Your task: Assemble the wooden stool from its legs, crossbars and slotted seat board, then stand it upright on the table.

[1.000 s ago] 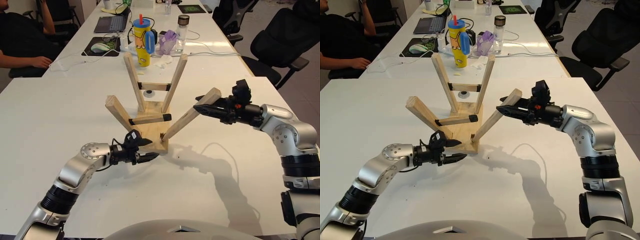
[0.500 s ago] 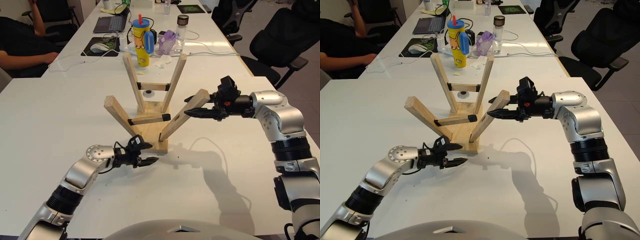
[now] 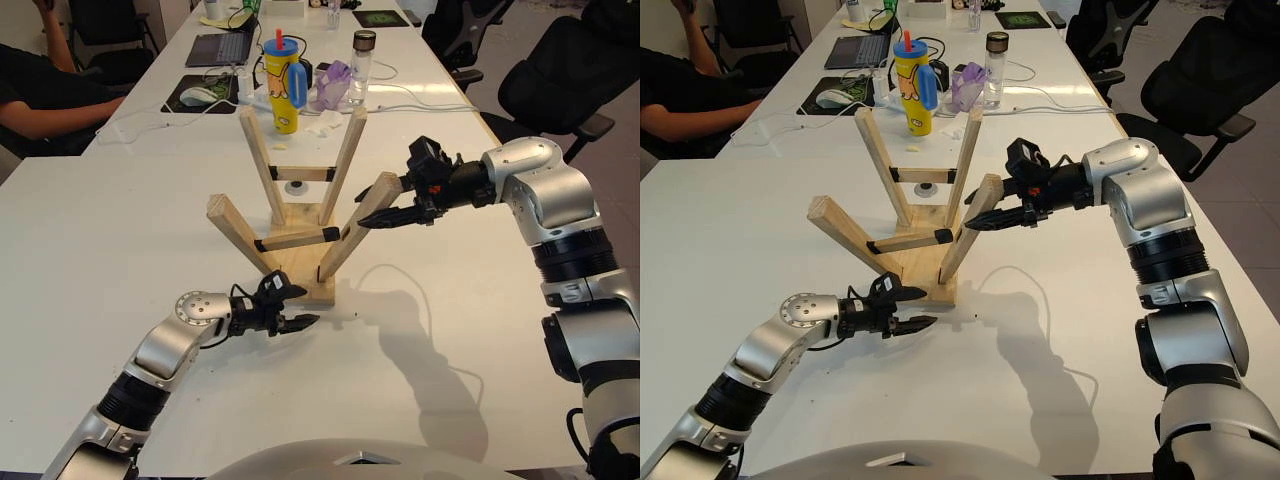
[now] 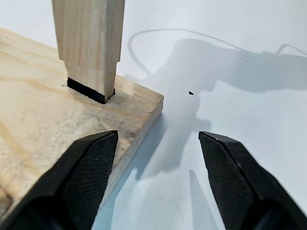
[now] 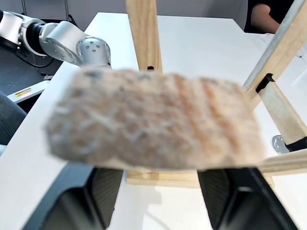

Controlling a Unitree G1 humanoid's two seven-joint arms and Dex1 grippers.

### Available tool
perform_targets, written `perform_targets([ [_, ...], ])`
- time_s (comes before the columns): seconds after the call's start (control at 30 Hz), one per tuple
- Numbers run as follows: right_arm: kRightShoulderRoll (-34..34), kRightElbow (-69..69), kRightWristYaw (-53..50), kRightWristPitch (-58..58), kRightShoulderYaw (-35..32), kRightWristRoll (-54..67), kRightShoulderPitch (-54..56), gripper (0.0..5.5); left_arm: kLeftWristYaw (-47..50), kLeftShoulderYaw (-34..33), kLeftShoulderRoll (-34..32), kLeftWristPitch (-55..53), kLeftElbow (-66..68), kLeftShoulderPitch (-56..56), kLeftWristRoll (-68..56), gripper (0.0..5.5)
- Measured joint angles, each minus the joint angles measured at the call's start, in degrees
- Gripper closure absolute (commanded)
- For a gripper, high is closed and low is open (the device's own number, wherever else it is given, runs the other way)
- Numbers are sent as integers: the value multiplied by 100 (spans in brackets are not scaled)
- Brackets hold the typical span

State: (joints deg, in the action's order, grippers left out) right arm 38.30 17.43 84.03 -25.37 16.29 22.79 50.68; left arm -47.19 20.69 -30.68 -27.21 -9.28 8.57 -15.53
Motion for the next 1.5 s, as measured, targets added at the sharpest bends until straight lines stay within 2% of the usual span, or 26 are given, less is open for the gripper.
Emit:
perform_targets([
  [0.43,-69,-873,-289,-14,201,-218,-156,345,29,33,102,84,38,-41,106,235],
  [0.6,-378,-474,-518,145,237,-376,-9,345,7,31,100,69,107,2,124,235],
  [0.9,-382,47,-541,100,338,-461,281,345,-51,103,138,97,293,-112,267,235],
  [1.0,-378,193,-526,-357,307,-428,405,345,152,-260,499,302,133,-122,13,235],
  [1.1,-412,524,-645,-940,189,-375,534,345,221,-678,887,434,-673,30,-617,235],
  [1.23,-432,619,-694,-1090,169,-390,587,345,588,-1165,1020,174,-1356,470,-1047,235],
  [1.33,-427,565,-693,-999,235,-454,607,345,1229,-1682,1050,99,-1745,941,-1005,235],
  [1.5,-335,-580,-1015,-989,337,-605,245,345,1978,-2027,1033,538,-1819,608,-341,235],
])
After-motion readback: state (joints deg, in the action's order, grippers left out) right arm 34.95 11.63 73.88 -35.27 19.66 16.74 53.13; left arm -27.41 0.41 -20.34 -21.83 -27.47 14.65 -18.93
